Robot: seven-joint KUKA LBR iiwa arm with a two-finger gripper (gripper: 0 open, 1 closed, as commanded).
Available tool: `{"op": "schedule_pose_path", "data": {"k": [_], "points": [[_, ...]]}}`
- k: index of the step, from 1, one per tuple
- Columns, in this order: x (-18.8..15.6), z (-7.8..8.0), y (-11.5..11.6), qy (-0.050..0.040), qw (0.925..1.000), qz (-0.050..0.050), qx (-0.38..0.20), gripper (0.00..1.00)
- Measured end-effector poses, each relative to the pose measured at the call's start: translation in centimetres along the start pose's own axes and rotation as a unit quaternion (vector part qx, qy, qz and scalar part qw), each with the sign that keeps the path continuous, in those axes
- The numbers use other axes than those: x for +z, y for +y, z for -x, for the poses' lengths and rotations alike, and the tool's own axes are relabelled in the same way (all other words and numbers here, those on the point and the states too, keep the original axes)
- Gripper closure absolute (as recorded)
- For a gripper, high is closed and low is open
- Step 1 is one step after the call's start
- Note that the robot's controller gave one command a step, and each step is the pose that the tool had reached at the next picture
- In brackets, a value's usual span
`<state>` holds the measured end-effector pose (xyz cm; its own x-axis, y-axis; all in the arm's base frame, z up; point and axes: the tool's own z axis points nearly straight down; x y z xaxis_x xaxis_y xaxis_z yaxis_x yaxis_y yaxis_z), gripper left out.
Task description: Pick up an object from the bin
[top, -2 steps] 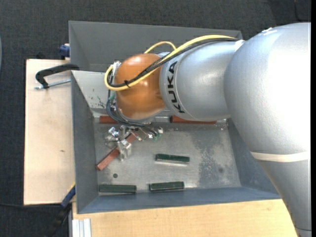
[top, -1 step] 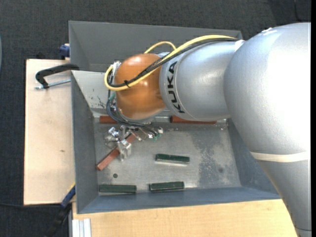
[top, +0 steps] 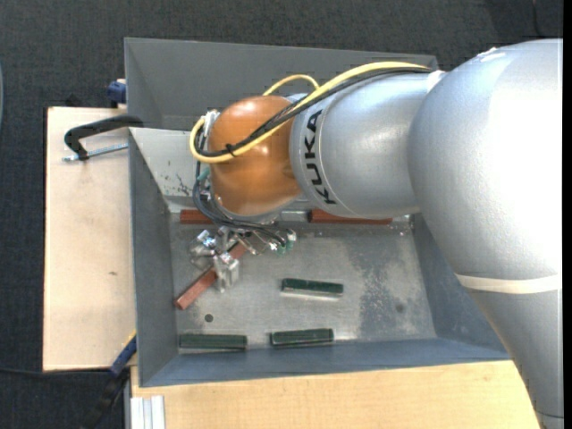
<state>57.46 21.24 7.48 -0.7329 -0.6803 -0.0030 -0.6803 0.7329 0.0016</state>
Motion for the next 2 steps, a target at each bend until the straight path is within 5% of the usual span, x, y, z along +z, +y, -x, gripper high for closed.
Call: {"op": "schedule_pose_path", "data": {"k": [2], "points": [[-3.6, 0.3, 0.0, -0.0037, 1.0, -0.002, 0.0, 1.0]]}}
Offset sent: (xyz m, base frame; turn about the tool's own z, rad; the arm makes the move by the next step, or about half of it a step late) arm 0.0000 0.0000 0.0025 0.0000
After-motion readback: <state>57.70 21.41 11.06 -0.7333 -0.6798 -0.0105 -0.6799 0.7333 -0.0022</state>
